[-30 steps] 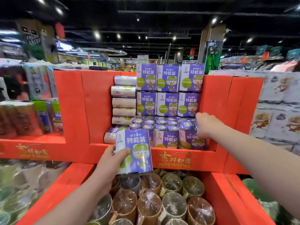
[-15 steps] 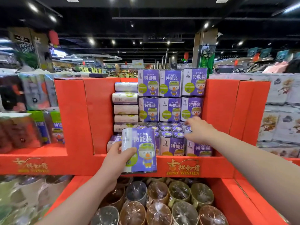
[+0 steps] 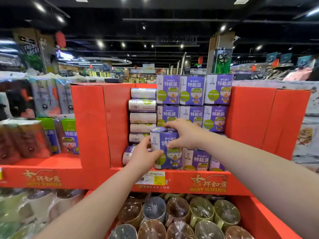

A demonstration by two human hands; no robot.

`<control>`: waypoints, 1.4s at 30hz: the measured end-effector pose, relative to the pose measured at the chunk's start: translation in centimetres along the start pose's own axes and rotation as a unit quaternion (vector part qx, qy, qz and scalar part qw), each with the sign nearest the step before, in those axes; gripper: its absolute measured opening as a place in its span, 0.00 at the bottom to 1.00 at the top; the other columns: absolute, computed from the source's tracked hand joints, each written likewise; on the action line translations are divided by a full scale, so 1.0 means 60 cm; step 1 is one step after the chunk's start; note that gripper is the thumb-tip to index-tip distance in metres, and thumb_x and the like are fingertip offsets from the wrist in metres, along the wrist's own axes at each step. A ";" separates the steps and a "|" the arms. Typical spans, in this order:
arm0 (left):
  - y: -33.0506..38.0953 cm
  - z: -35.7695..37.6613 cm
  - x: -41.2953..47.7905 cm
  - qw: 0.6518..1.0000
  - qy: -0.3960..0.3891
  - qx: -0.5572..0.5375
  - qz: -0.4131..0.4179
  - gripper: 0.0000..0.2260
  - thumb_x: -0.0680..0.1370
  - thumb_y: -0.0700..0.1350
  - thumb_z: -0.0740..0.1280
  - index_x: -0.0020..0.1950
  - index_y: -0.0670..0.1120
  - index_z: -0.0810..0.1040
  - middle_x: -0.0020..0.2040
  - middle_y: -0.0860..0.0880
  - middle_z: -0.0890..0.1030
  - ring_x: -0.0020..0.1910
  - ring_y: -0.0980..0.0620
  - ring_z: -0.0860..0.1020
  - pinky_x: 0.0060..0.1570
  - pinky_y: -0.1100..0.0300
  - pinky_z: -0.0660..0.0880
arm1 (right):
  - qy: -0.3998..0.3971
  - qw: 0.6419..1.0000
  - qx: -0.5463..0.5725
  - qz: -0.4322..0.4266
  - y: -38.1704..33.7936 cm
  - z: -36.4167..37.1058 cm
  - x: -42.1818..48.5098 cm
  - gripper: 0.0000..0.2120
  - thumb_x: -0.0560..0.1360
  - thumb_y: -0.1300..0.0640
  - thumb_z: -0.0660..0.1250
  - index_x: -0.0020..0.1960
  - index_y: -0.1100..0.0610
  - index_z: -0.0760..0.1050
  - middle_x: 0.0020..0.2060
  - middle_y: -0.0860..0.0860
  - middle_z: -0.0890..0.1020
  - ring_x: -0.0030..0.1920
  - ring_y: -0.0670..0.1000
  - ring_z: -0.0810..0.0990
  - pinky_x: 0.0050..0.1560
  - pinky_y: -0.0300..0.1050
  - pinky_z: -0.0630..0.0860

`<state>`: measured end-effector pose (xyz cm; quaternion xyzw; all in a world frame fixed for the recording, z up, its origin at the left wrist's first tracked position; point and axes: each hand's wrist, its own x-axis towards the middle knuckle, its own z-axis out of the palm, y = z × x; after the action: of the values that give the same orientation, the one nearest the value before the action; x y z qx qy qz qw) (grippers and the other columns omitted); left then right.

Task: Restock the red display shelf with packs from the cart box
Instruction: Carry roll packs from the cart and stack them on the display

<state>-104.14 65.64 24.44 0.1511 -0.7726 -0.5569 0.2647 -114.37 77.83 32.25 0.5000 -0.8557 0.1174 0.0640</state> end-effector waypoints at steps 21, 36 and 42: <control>-0.025 0.018 0.013 0.957 -0.066 0.277 -0.046 0.39 0.72 0.52 0.70 0.78 0.54 0.54 0.69 0.50 0.73 0.63 0.48 0.74 0.61 0.56 0.70 | -0.127 0.984 -0.121 0.001 0.032 0.107 -0.020 0.38 0.78 0.41 0.59 0.78 0.51 0.43 0.78 0.53 0.51 0.77 0.58 0.49 0.73 0.62 0.57; -0.053 0.038 -0.056 0.864 0.032 0.502 0.025 0.16 0.77 0.58 0.62 0.58 0.49 0.69 0.62 0.47 0.75 0.63 0.45 0.70 0.62 0.53 0.63 | -0.100 0.986 -0.123 0.045 0.016 0.118 -0.025 0.36 0.78 0.41 0.58 0.78 0.49 0.44 0.77 0.53 0.53 0.77 0.59 0.51 0.72 0.63 0.58; -0.069 0.028 -0.136 0.812 -0.031 0.583 -0.003 0.34 0.76 0.57 0.63 0.77 0.51 0.52 0.79 0.49 0.49 0.78 0.45 0.47 0.73 0.41 0.51 | 0.017 0.992 -0.117 0.038 -0.005 0.142 -0.077 0.33 0.79 0.46 0.56 0.78 0.53 0.46 0.77 0.52 0.50 0.77 0.59 0.48 0.74 0.60 0.52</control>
<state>-98.73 69.89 18.16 0.2615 -0.9598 -0.0075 0.1013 -111.77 79.33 23.01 0.4542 -0.8806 0.0274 0.1326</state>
